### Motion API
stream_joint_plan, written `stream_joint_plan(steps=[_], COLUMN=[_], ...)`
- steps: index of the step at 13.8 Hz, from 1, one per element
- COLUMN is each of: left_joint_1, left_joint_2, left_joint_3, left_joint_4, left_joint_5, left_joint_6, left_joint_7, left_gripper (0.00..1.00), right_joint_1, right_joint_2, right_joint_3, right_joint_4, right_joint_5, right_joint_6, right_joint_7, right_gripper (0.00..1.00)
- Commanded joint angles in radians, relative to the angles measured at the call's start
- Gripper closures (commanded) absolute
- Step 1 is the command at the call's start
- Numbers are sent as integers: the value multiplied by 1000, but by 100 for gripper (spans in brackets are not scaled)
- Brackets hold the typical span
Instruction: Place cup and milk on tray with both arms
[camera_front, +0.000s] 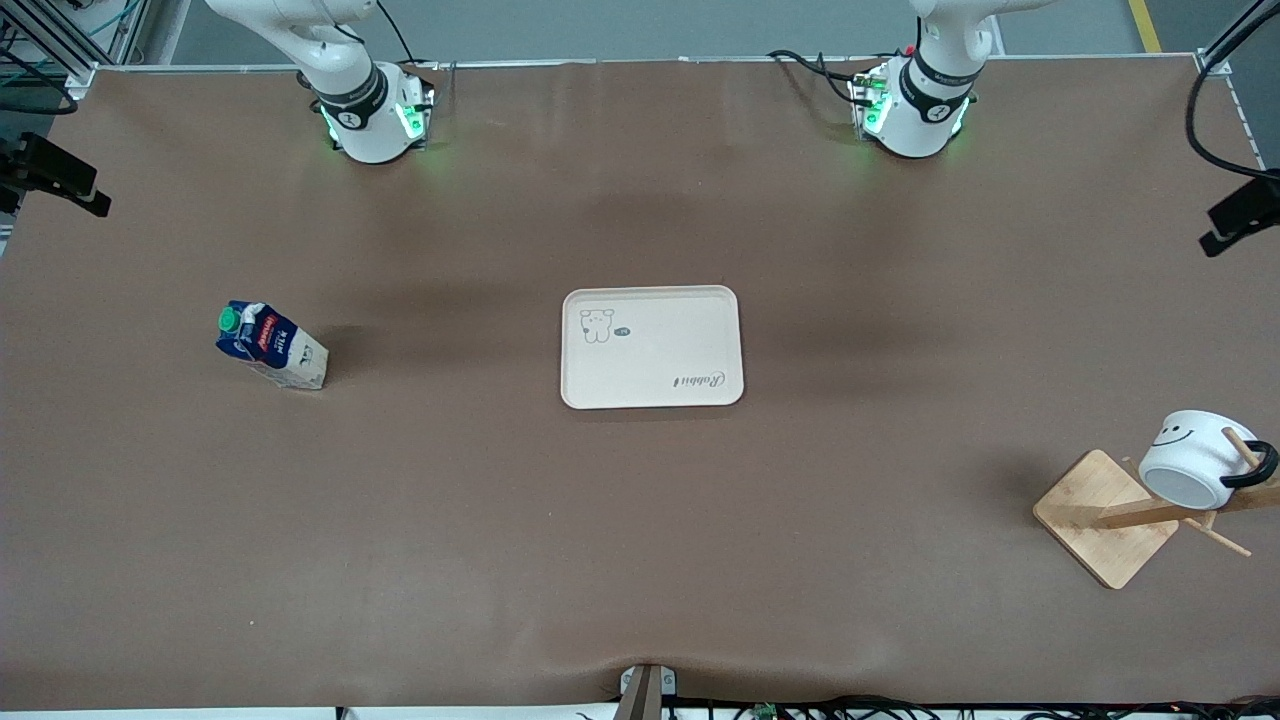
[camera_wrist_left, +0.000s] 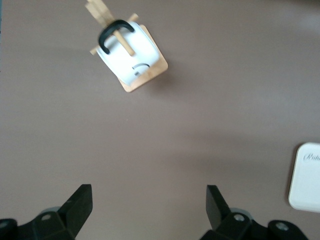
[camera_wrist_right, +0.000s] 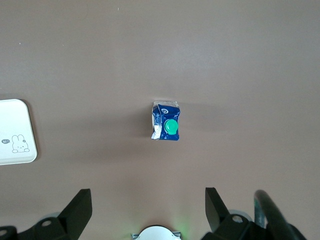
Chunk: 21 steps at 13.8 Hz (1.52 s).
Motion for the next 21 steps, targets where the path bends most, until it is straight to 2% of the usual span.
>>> stream_joint_plan(steps=[1,4,7,11,14,18,21], left_joint_1=[106,199,254,353,380,401,401], left_joint_2=[-5,-8,17,116,159,254,276], left_joint_3=[-1,-1,-1,-1,-1,1,1], left_joint_4=[-96,-199,-245,-247,-273,-289,-288], left_joint_5=[-100,-210,-269,-494,-591,-808,-829], left_joint_6=[125,266,380,427,498,523,524], left_joint_7=[107,189,333,598,755,1006,1050], left_gripper=[0,0,0,0,0,0,0], right_joint_1=[-21,-21,-21,-20,-27,-26,-26], right_joint_2=[-2,-2,-2,3,10,26,59], right_joint_3=[12,12,12,13,12,12,12], right_joint_4=[-2,-2,-2,-1,2,7,14], right_joint_5=[1,1,1,3,16,16,15], right_joint_6=[3,4,4,6,3,3,0], right_joint_7=[-12,-12,-12,-10,-10,-12,-15], right_gripper=[0,0,0,0,0,0,0])
